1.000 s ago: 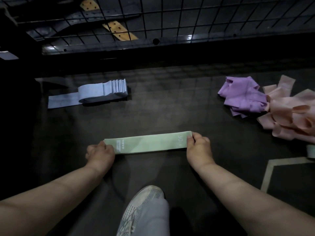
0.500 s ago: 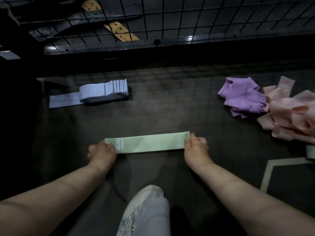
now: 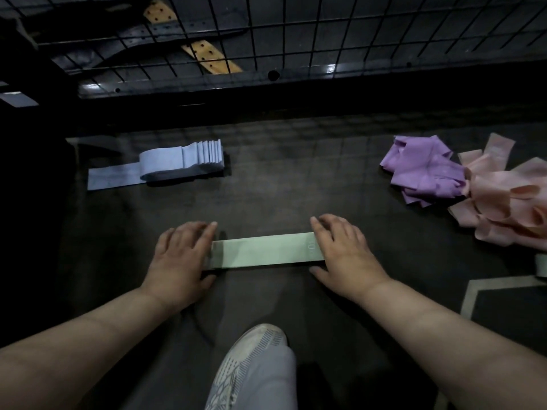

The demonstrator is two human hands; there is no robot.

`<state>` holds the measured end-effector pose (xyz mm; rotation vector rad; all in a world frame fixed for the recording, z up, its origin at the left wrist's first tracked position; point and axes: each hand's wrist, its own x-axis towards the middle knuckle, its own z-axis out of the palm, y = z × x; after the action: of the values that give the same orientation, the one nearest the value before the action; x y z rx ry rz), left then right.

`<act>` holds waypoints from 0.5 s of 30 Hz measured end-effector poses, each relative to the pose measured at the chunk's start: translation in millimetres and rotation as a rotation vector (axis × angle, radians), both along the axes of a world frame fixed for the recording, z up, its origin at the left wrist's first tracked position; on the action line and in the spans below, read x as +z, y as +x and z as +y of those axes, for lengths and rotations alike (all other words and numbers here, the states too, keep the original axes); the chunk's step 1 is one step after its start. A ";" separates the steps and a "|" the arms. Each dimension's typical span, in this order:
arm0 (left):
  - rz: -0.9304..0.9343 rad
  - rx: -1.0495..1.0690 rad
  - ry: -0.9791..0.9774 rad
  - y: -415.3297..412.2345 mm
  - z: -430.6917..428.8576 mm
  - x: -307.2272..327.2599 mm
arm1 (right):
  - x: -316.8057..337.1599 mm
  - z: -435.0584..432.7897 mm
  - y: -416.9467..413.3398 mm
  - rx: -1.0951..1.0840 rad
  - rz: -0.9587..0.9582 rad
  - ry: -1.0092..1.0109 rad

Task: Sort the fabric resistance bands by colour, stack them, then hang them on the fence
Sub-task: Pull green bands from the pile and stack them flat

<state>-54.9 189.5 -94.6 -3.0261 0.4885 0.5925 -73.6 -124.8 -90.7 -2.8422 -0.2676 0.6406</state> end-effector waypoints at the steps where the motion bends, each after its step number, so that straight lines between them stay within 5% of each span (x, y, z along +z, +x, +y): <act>1: 0.009 -0.092 0.029 2.9 4.7 -4.0 | 0.0 -1.0 5.9 0.066 0.050 -0.031; 9: 0.125 -0.132 0.015 21.2 4.6 -10.4 | -6.9 4.5 30.0 0.151 0.139 -0.113; 15: 0.045 -0.193 0.010 19.5 1.2 -12.7 | -6.4 8.8 27.3 0.245 0.090 -0.154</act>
<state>-35.4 190.7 -107.3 -2.9151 0.7660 0.6486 -46.3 -116.0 -97.2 -2.9414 -0.5818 0.8694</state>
